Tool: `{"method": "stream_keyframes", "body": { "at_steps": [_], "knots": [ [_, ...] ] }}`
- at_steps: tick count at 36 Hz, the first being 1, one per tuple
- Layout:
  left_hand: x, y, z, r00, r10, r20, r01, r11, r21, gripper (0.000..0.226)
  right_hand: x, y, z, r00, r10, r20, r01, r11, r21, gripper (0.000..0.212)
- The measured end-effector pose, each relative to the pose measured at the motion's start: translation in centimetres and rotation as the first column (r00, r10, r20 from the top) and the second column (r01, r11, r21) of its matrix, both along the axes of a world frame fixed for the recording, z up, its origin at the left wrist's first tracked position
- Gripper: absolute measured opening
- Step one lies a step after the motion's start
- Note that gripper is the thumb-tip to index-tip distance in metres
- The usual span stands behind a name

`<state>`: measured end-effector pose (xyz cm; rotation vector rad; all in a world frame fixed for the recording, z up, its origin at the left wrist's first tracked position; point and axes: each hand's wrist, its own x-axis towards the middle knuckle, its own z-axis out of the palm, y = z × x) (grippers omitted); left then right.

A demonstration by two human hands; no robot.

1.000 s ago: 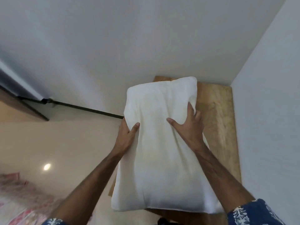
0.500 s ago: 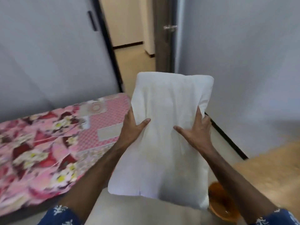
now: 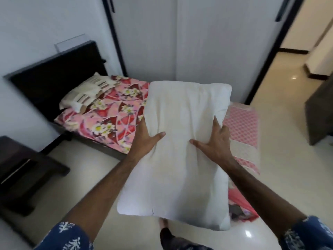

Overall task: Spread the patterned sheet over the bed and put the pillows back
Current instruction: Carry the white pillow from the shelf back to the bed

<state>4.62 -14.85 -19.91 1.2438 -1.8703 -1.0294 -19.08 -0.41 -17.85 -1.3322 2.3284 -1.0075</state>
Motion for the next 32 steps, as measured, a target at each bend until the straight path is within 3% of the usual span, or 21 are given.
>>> {"method": "stream_keyframes", "body": {
  "at_steps": [6,17,25,32],
  "knots": [
    [8.0,-10.5,-0.8,0.989,0.133,0.057,-0.132,0.991,-0.028,0.101,6.9,-14.1,-2.7,0.990,0.138,0.042,-0.139,0.990,0.014,0.125],
    [21.0,-29.6,0.9,0.951,0.234,0.200,-0.238,0.971,-0.005,0.112,18.2,-35.6,-3.4,0.956,0.270,0.112,-0.279,0.958,0.073,0.129],
    [28.1,-43.9,-1.7,0.946,0.228,0.228,-0.240,0.970,0.026,0.115,26.0,-49.9,-6.6,0.954,0.236,0.182,-0.260,0.958,0.119,0.133],
    [33.8,-56.8,-2.9,0.963,0.143,0.227,-0.148,0.989,0.003,0.107,33.4,-61.7,-8.6,0.962,0.156,0.223,-0.193,0.969,0.153,0.131]
  ]
}}
